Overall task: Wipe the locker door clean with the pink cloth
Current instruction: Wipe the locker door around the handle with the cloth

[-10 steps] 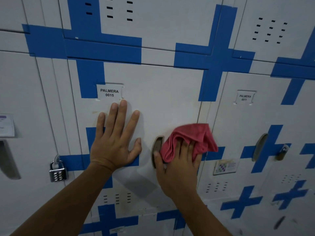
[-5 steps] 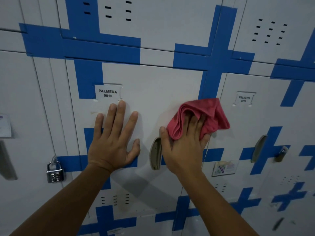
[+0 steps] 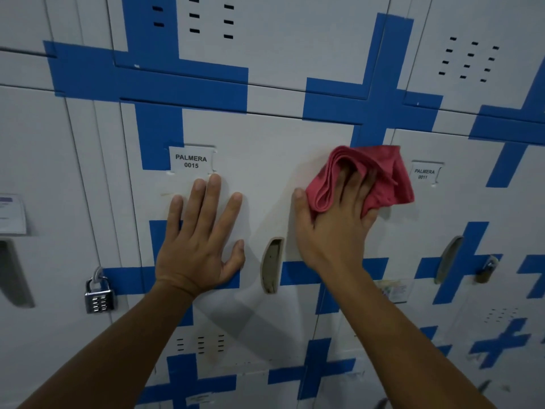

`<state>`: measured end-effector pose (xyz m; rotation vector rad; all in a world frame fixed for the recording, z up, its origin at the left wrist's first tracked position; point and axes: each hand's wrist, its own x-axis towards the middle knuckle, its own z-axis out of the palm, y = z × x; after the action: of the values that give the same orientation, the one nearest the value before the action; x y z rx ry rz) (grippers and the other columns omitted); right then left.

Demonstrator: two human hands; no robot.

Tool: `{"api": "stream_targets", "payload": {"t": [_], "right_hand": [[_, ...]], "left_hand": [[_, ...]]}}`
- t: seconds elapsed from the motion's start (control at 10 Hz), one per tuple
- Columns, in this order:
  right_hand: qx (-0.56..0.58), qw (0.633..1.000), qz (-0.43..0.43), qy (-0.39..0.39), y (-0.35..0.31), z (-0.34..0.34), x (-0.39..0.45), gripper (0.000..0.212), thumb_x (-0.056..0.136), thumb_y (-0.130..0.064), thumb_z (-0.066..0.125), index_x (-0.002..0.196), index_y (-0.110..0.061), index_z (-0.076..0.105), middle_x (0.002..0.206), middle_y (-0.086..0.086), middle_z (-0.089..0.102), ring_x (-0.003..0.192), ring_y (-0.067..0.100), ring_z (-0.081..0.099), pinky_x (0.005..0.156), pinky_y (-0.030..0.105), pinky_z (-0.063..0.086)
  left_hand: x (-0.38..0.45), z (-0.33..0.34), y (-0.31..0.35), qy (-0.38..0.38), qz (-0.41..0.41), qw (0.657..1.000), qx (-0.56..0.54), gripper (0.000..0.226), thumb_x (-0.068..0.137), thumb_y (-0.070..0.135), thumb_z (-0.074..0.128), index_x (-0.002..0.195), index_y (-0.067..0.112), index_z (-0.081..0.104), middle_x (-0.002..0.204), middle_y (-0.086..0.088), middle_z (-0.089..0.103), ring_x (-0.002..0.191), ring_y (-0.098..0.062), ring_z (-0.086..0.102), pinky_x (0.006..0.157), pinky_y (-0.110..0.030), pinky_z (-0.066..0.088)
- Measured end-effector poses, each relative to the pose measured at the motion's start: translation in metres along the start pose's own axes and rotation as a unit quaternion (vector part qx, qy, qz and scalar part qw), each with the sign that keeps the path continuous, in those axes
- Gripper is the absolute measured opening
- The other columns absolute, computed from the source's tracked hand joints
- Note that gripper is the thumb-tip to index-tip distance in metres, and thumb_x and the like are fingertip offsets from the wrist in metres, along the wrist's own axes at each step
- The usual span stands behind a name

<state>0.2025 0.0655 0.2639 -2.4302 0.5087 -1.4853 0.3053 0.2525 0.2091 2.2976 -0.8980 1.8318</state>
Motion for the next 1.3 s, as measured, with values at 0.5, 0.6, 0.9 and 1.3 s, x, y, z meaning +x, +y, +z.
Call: {"api": "stream_targets", "payload": {"t": [0.5, 0.6, 0.9, 1.3], "right_hand": [[-0.011, 0.971, -0.046, -0.234, 0.043, 0.044, -0.163, 0.061, 0.089, -0.064, 0.036, 0.132, -0.022, 0.042, 0.119, 0.004, 0.066, 0.104, 0.025, 0.065, 0.093, 0.035, 0.040], [-0.013, 0.969, -0.082, -0.233, 0.046, 0.043, -0.156, 0.061, 0.094, -0.062, 0.030, 0.143, -0.027, 0.035, 0.138, 0.000, 0.053, 0.129, 0.022, 0.045, 0.110, 0.042, 0.032], [-0.003, 0.986, -0.094, -0.138, 0.002, 0.019, -0.083, 0.070, 0.098, -0.061, 0.022, 0.155, -0.020, 0.020, 0.159, 0.006, 0.024, 0.149, 0.025, 0.011, 0.120, 0.049, 0.007], [-0.002, 0.967, -0.037, -0.254, 0.042, 0.044, -0.164, 0.065, 0.088, -0.061, 0.049, 0.143, -0.028, 0.036, 0.140, -0.002, 0.049, 0.125, 0.019, 0.047, 0.107, 0.021, 0.020]], "left_hand": [[-0.001, 0.003, 0.001, 0.034, 0.005, 0.999, 0.008, 0.079, 0.090, 0.049, 0.046, 0.157, 0.012, 0.025, 0.161, -0.022, 0.019, 0.153, -0.034, 0.007, 0.122, -0.054, 0.011], [-0.002, 0.003, 0.001, 0.033, 0.004, 0.999, 0.009, 0.080, 0.090, 0.049, 0.046, 0.157, 0.012, 0.024, 0.161, -0.022, 0.019, 0.153, -0.034, 0.006, 0.122, -0.054, 0.010], [0.000, 0.003, 0.001, 0.021, 0.004, 1.000, 0.014, 0.082, 0.092, 0.052, 0.044, 0.159, 0.013, 0.017, 0.163, -0.021, 0.012, 0.153, -0.032, 0.001, 0.123, -0.052, 0.005], [0.000, 0.002, 0.001, 0.032, 0.004, 0.999, 0.020, 0.079, 0.091, 0.049, 0.043, 0.158, 0.012, 0.021, 0.162, -0.021, 0.014, 0.154, -0.032, 0.001, 0.123, -0.051, 0.005]]}}
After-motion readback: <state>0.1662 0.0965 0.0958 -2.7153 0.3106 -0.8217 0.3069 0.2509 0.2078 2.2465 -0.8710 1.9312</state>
